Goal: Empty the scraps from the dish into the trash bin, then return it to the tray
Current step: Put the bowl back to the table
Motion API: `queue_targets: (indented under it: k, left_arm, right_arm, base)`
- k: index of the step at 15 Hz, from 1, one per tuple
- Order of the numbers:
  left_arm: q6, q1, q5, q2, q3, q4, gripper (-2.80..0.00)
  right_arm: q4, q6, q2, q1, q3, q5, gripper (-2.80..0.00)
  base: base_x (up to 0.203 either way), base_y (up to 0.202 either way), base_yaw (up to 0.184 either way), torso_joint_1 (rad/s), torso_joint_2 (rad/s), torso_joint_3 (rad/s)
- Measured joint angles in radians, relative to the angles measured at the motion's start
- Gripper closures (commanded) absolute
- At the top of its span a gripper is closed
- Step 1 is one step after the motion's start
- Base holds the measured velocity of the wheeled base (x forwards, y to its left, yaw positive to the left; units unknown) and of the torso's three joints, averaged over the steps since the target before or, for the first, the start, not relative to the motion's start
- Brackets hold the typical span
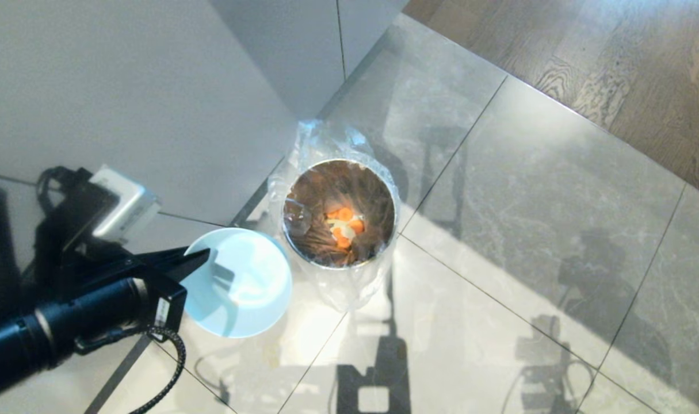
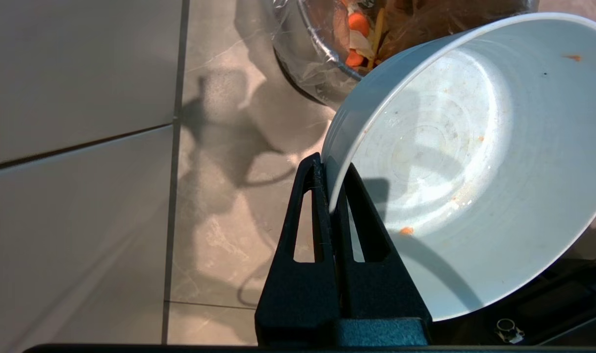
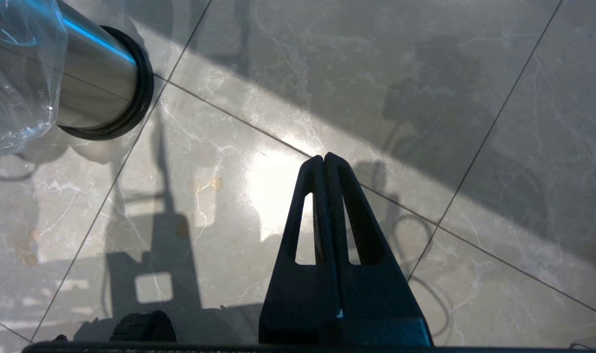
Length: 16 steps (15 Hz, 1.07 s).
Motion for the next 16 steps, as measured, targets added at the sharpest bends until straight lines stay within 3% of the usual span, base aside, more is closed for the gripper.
queue_targets:
  k: [5, 7, 11, 16]
  left_arm:
    - [0.0, 0.012, -0.003, -0.12, 0.104, -0.025, 0.0]
    - [0.001, 0.033, -0.047, -0.165, 0.157, -0.069, 0.0]
    - [0.002, 0.151, -0.194, -0.278, 0.262, -0.099, 0.0]
    - [-0.019, 0.279, -0.224, -0.482, 0.423, -0.101, 0.0]
  right_arm:
    - [0.0, 0.0, 0.0, 0.0, 0.0, 0.0, 0.0]
    - [0.0, 0.0, 0.0, 0.0, 0.0, 0.0, 0.0]
    - [0.0, 0.0, 0.0, 0.0, 0.0, 0.0, 0.0]
    - [0.0, 0.0, 0.0, 0.0, 0.0, 0.0, 0.0]
  base:
    - [0.0, 0.0, 0.0, 0.0, 0.0, 0.0]
    - [0.0, 0.0, 0.0, 0.0, 0.0, 0.0]
    - [0.0, 0.0, 0.0, 0.0, 0.0, 0.0]
    - [0.0, 0.0, 0.0, 0.0, 0.0, 0.0]
